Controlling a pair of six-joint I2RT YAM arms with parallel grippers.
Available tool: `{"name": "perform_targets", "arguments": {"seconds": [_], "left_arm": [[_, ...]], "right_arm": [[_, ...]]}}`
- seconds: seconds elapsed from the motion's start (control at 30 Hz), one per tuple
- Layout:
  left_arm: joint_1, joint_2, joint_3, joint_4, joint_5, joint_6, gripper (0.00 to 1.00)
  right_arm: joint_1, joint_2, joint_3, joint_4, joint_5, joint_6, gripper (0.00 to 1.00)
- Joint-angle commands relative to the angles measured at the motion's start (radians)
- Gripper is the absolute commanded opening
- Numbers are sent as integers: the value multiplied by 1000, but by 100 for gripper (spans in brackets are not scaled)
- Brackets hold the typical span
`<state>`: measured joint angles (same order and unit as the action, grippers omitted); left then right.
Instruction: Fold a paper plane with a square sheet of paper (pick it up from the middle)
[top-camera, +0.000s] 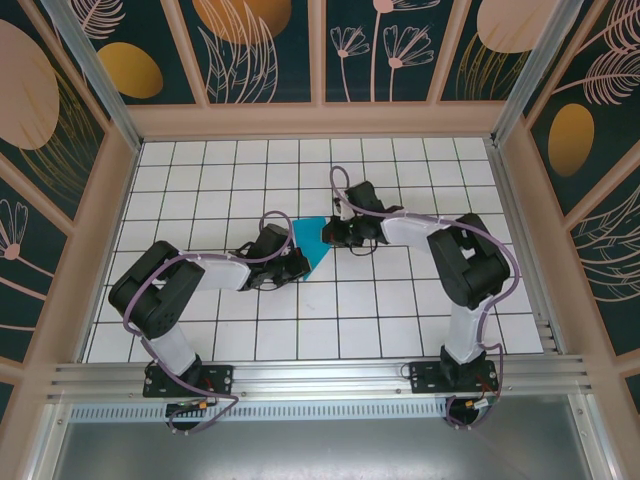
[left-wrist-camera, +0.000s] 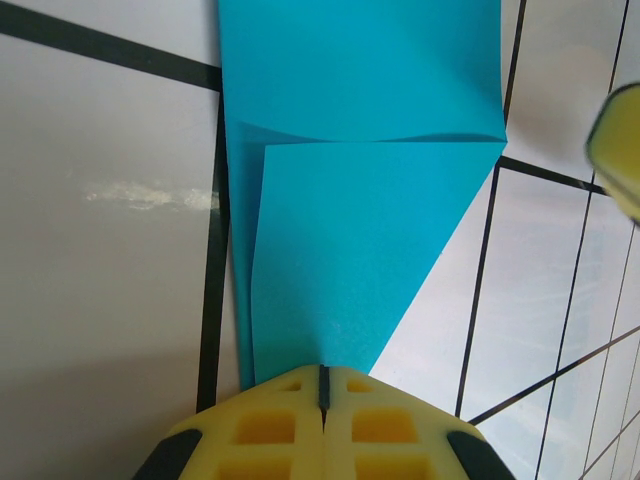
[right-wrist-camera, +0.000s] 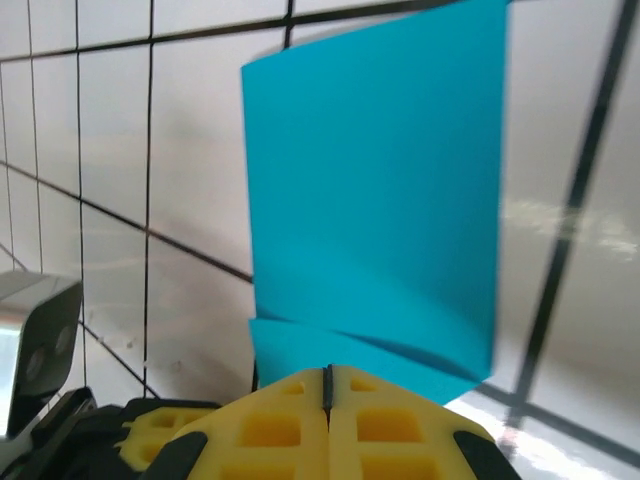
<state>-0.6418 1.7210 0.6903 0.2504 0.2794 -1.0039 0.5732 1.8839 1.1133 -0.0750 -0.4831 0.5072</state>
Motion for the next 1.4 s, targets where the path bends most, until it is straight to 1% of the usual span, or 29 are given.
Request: {"name": "perform_targets", "arguments": {"seconds": [0.0,0.27,0.3,0.4,0.5,0.6,0.77,0.9,1.07,1.2,1.37], "left_arm": [[3,9,-11,-135,-51,21,0],[2,-1,10,-113,-29,83,0],[3,-28,15,-104,-16,96,0],[3,-48,32,-53,35,143,0],[3,-65,64,-70,25,201,0],[2,-76,68,-34,32,220,0],[3,-20,82,17,65,223,0],[2,35,99,21,78,262,0],[4,86,107,-8,29,320,0],[4,99,86,14,46,324,0],[4,71,29,17,75,329,0]], "right_arm": [[15,14,-22,19,-34,18,0],[15,77,-15,-2,-8,2,0],[15,85,-13,-8,0,1,0],[16,102,-19,-16,16,-2,0],[16,110,-25,-29,33,-4,0],[16,106,-32,-32,42,-3,0],[17,110,-32,-35,40,1,0],[15,111,-32,-36,38,1,0],[14,112,-35,-35,37,4,0],[13,112,-38,-42,45,4,0],[12,126,-41,-66,69,8,0]]}}
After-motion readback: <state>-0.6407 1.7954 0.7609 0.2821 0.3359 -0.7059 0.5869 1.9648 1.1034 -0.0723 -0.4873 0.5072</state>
